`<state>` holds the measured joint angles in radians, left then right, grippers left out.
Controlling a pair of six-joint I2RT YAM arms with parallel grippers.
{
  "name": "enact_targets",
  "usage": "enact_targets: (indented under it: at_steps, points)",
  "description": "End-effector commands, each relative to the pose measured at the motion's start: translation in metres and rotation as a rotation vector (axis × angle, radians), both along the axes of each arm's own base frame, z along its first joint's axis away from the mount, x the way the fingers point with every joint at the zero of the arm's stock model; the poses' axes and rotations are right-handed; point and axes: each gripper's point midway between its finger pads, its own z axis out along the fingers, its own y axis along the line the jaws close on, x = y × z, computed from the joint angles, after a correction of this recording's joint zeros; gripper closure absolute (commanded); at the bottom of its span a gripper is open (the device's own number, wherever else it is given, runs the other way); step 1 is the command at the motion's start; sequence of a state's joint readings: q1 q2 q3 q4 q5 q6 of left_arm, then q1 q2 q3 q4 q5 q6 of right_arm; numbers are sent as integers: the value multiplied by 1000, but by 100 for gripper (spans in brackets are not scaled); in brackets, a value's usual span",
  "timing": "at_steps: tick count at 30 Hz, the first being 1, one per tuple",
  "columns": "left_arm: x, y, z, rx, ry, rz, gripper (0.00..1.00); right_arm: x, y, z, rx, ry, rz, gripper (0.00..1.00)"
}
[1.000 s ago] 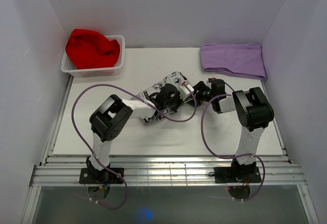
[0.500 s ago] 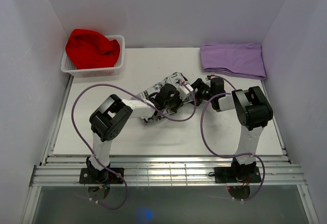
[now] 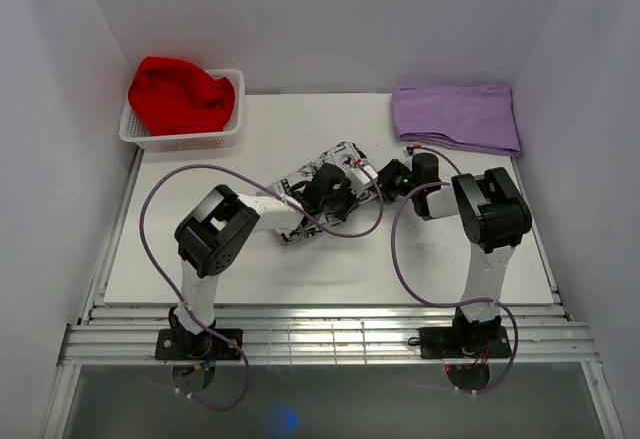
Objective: Fold and stack the trousers
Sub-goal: Neatly place the folded trousers to the corner
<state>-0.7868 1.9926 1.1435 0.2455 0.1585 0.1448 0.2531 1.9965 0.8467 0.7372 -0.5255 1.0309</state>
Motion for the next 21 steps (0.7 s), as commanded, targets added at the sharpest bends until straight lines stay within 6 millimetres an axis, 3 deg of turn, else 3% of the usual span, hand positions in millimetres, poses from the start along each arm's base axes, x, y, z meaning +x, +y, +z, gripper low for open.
enact_targets:
  at_steps: [1,2,4,5,8,11,12,15,16,21]
  points:
    - [-14,-8,13,-32,36,-52,100,4,5,20,16,-107,21,92]
    - [-15,-8,14,-30,36,-52,100,4,5,24,24,-121,29,92]
    - [-16,-6,17,-26,39,-50,88,5,6,32,26,-154,46,92]
    - [-19,-4,20,-19,50,-49,73,5,7,38,30,-175,63,92]
    - [-25,4,28,-4,67,-46,48,10,8,60,28,-262,103,92]
    - [-34,26,60,-64,52,-44,39,13,7,82,25,-350,142,92]
    - [-37,34,84,-106,26,-33,25,17,3,92,29,-382,157,92]
    - [-40,66,91,-102,63,8,21,25,-7,99,-18,-438,205,92]
    - [-35,78,105,-118,42,34,21,29,-15,95,-47,-423,201,92]
    - [-34,119,97,-41,60,113,20,56,-21,121,-157,-558,217,92]
